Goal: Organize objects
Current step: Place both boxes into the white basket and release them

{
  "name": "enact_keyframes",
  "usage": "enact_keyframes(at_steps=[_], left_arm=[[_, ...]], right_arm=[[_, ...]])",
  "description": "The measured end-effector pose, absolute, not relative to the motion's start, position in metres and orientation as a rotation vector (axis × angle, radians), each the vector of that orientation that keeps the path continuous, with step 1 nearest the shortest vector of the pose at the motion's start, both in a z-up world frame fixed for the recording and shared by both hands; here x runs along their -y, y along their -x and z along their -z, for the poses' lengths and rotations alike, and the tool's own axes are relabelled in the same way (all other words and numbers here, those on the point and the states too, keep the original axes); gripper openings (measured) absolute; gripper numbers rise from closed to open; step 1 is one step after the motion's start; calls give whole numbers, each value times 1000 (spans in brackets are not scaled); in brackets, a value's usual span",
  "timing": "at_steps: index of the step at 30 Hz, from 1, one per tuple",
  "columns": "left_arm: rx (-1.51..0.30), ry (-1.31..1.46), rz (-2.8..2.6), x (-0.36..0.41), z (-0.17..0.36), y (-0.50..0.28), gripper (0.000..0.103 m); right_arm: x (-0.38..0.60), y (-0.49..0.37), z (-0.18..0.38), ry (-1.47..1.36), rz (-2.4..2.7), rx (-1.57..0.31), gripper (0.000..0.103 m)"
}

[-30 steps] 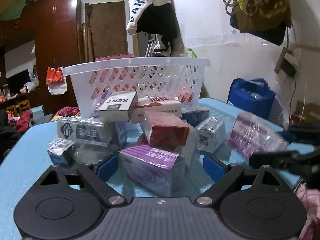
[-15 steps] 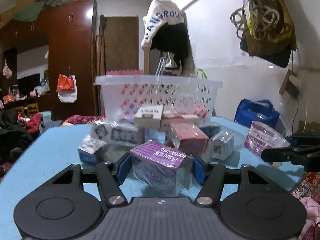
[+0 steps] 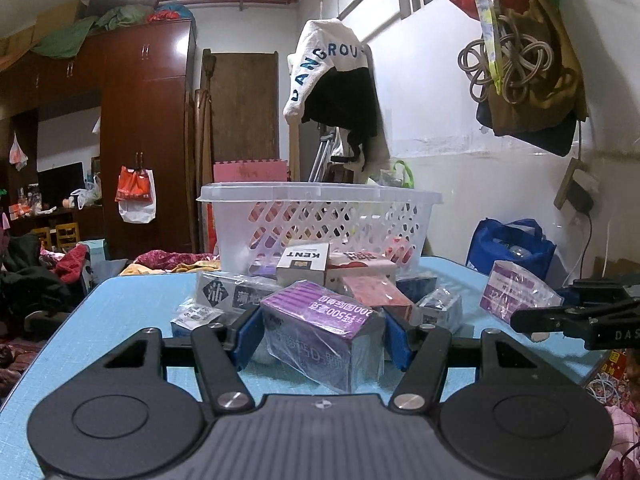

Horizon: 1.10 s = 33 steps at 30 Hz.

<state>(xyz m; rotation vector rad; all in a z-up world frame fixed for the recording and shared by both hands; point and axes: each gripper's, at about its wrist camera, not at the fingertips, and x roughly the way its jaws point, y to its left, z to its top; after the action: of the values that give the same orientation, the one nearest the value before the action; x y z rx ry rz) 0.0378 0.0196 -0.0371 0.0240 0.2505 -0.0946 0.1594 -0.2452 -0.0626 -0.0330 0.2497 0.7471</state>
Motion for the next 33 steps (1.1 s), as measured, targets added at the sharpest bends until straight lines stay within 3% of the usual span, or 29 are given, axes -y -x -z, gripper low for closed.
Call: enact_keyframes(at_steps=[11,18,26,27,29,31,33], left_arm=[[-190,28,129,-30,-19,-55,66],[-228,44,126,-31,-89,-141,66],[-383,32,38,-28,-81,-231,68],[-395,30,31,-28,-77,-237,70],[-406,42,34,-33,-72,-244,84],[-412,63,22,-40,-69,-247,85],[-410,71,22,-45,-69,-242,85]], right_arm=[[242,-167,9,32,-761,-142,46],[194,-212,-64,141,-740,-71,45],[144,-280,-55,237,-687,-197,46],[143,-283,-52,230,-686,-202,48],[142,-289,-50,222,-698,-223,60],[143,-289,-50,231,-666,-209,85],[149,-282,-52,229,-642,-194,86]])
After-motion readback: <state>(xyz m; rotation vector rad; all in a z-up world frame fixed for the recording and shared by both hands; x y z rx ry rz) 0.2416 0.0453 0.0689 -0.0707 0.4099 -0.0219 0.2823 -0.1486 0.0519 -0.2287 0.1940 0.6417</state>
